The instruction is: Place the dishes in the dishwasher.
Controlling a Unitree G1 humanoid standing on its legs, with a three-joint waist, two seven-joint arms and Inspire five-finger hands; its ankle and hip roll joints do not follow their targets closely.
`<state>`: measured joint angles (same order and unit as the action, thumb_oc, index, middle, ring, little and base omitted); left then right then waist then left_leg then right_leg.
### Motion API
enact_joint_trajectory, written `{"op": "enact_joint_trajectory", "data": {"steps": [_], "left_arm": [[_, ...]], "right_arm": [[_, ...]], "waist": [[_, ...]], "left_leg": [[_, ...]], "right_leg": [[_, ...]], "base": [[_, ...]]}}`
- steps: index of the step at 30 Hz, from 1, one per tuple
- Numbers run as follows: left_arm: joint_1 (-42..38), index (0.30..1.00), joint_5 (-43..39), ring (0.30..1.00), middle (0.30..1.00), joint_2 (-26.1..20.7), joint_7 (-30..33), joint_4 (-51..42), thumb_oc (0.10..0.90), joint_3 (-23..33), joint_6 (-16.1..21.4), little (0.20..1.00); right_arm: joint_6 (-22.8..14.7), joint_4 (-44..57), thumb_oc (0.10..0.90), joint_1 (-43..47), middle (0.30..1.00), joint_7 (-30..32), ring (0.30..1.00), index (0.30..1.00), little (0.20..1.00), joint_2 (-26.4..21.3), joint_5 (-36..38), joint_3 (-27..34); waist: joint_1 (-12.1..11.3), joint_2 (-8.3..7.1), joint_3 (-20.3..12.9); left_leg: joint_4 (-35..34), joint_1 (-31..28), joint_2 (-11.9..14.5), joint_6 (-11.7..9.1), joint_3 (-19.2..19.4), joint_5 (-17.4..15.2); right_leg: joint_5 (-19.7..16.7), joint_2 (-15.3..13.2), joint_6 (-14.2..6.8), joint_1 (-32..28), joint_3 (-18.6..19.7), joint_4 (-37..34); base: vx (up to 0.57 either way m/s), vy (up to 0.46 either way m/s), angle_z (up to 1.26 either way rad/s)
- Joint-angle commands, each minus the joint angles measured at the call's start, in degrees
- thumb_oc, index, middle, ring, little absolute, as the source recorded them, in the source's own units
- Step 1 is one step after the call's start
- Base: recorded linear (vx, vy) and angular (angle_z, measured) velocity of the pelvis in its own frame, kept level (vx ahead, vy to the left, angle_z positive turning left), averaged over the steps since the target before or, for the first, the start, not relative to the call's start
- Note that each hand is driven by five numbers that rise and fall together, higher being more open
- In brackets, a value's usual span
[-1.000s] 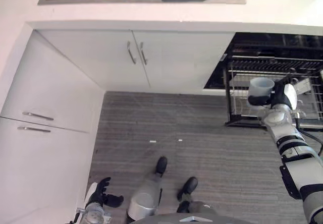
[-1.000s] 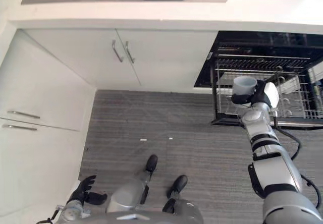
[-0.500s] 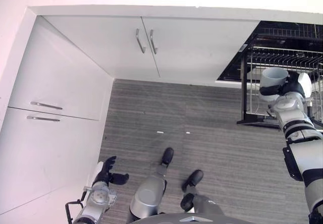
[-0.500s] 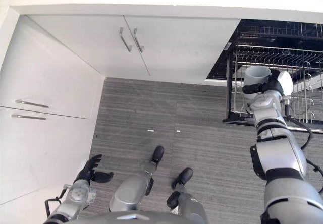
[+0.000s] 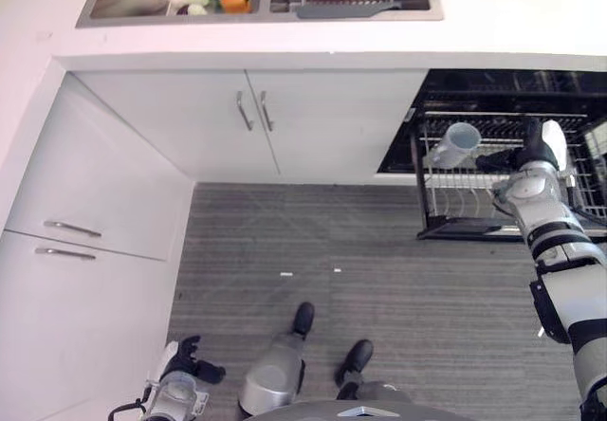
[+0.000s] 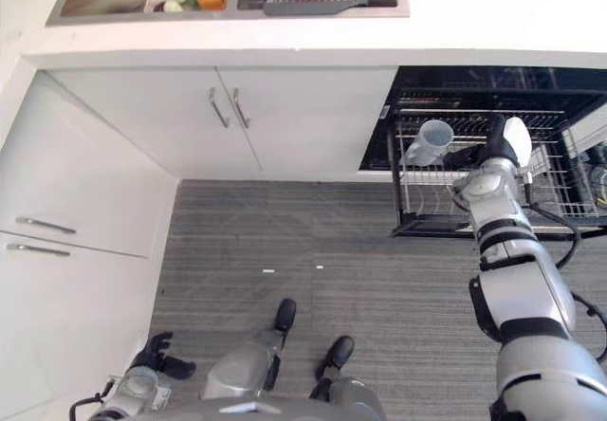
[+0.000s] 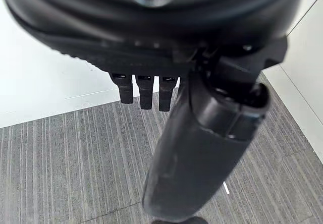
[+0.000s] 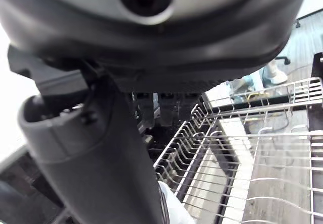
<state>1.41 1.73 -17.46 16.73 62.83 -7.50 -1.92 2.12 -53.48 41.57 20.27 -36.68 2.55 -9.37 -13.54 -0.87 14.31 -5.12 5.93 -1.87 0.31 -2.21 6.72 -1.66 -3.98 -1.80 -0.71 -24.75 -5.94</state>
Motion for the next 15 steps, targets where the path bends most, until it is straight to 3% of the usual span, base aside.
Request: {"op": "enact_joint_trajectory", "data": {"steps": [1, 3, 5, 7, 12, 14, 15], "left_arm": [[1.84, 0.9, -0.29, 0.9, 0.9, 0.32, 0.95, 5.15, 0.8, 0.7, -2.35, 0.9], [1.89, 0.9, 0.52, 0.9, 0.9, 2.23, -0.36, 8.74, 0.8, 4.61, -3.78, 0.9], [2.06, 0.9, 0.83, 0.9, 0.9, 2.91, -0.39, 9.37, 0.8, 5.19, -3.96, 0.9], [2.16, 0.9, 1.41, 0.9, 0.9, 4.93, -0.09, 12.4, 0.8, 7.82, -5.37, 0.9], [2.68, 0.9, 0.98, 0.9, 0.9, 6.06, 0.79, 13.03, 0.8, 10.01, -5.68, 0.9], [3.23, 0.9, 0.93, 0.9, 0.9, 3.39, -0.4, 12.98, 0.8, 10.94, -4.41, 0.9], [3.07, 0.9, 0.45, 0.9, 0.9, 3.29, -0.44, 12.26, 0.8, 11.16, -4.19, 0.9]], "right_arm": [[-6.93, 19.13, 0.8, -10.26, 0.9, 2.53, 0.9, 0.9, 0.9, 0.74, 1.18, 3.2], [-9.66, 37.69, 0.8, -23.24, 0.9, 2.18, 0.9, 0.9, 0.9, 2.67, -0.86, 11.52], [-9.94, 40.77, 0.8, -26.08, 0.9, 2.29, 0.9, 0.9, 0.9, 3.74, -0.94, 13.37], [-12.64, 50.75, 0.8, -32.89, 0.9, 1.32, 0.9, 0.9, 0.9, 8.54, 0.88, 16.59], [-15.21, 57.97, 0.8, -35.44, 0.9, 0.21, 0.9, 0.9, 0.9, 11.82, 2.98, 16.64], [-17.8, 60.9, 0.8, -33.23, 0.9, -0.56, 0.9, 0.9, 0.9, 12.36, 7.62, 16.33], [-18.32, 61.19, 0.8, -33.13, 0.9, -0.56, 0.9, 0.9, 0.9, 12.18, 8.03, 16.13]], "waist": [[0.94, 0.12, -4.85], [2.69, 1.39, -5.53], [3.03, 1.52, -5.8], [4.37, 2.2, -6.28], [5.31, 3.62, -6.02], [5.55, 3.91, -2.73], [5.34, 3.92, -2.04]], "left_leg": [[0.12, -1.24, 4.94, -6.04, 4.63, -3.93], [0.12, -2.59, 5.39, -6.32, 4.55, -3.79], [0.12, -2.99, 5.43, -6.38, 4.59, -3.86], [0.12, -4.14, 5.64, -6.41, 5.23, -3.84], [1.43, -5.93, 6.01, -6.0, 6.95, -3.99], [20.38, 2.17, 6.37, -7.64, 8.67, -4.82], [22.78, 3.58, 6.61, -8.19, 8.84, -3.96]], "right_leg": [[4.09, -4.58, -6.11, -4.88, -1.1, 1.24], [4.94, -4.39, -5.6, -6.38, -1.77, 1.37], [5.12, -4.35, -5.47, -6.84, -1.83, 1.29], [5.64, -4.14, -5.11, -7.58, -1.2, 1.22], [6.15, -3.88, -4.41, -7.79, 0.89, 1.32], [6.75, -4.32, -3.05, -7.88, 1.63, 1.42], [7.15, -4.3, -2.78, -8.55, 1.73, 1.13]], "base": [[-0.02, -0.037, -0.33], [-0.02, -0.072, -0.22], [-0.01, -0.043, 0.07], [0.0, -0.077, -0.04], [-0.02, -0.057, -0.39], [-0.14, -0.142, -0.26], [-0.04, -0.125, 0.13]]}}
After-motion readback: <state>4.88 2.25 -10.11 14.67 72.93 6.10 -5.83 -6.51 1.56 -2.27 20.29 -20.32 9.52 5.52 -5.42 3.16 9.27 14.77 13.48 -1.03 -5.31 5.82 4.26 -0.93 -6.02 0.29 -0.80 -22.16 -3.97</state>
